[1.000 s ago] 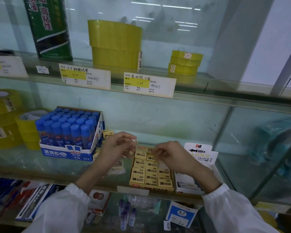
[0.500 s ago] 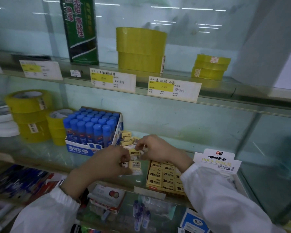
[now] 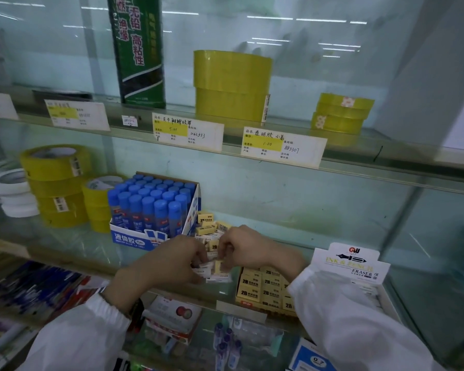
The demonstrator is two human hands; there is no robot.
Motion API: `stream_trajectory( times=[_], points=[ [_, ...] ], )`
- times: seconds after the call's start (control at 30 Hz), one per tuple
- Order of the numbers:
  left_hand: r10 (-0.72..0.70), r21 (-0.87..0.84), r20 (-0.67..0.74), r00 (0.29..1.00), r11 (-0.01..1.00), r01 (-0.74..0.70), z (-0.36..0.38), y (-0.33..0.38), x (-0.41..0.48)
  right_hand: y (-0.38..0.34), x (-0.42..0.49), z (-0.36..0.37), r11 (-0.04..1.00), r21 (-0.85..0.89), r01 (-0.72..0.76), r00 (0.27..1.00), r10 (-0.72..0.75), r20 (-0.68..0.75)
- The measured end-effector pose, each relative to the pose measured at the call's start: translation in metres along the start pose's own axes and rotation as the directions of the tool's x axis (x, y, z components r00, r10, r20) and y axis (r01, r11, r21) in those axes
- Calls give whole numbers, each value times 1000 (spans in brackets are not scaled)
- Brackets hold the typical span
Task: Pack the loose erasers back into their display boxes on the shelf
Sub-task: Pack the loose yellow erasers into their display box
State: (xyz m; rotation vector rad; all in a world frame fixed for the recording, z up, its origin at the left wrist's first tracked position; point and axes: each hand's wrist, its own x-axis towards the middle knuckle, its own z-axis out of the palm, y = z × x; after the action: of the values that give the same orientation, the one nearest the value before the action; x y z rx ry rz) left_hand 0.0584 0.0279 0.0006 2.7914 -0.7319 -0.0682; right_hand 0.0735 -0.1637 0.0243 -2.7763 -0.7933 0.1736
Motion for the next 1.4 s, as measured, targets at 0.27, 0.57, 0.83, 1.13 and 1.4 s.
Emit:
stream_trajectory(
  times=[0.27,0.57,0.83,1.13,1.4],
  points=[
    [65,165,-34,997,985,-59,-9,5,-5,13,7,-4,1000,-9,-7,989,6,-151],
    [20,7,-47,999,1000,-19,-8,4,-3,15,15,11,999,23,-32,987,35,-159],
    [-89,292,-75,993,950,107,-17,6,-7,20,-1,-11,906,416,-79,974,159,-163],
    [-103,297,-34,994,949,108,-16,5,2,16,-7,2,999,35,36,996,-39,81],
    [44,276,-285,958,960,38,-9,9,10,32,-11,-14,690,720,-70,953,259,-156]
  ],
)
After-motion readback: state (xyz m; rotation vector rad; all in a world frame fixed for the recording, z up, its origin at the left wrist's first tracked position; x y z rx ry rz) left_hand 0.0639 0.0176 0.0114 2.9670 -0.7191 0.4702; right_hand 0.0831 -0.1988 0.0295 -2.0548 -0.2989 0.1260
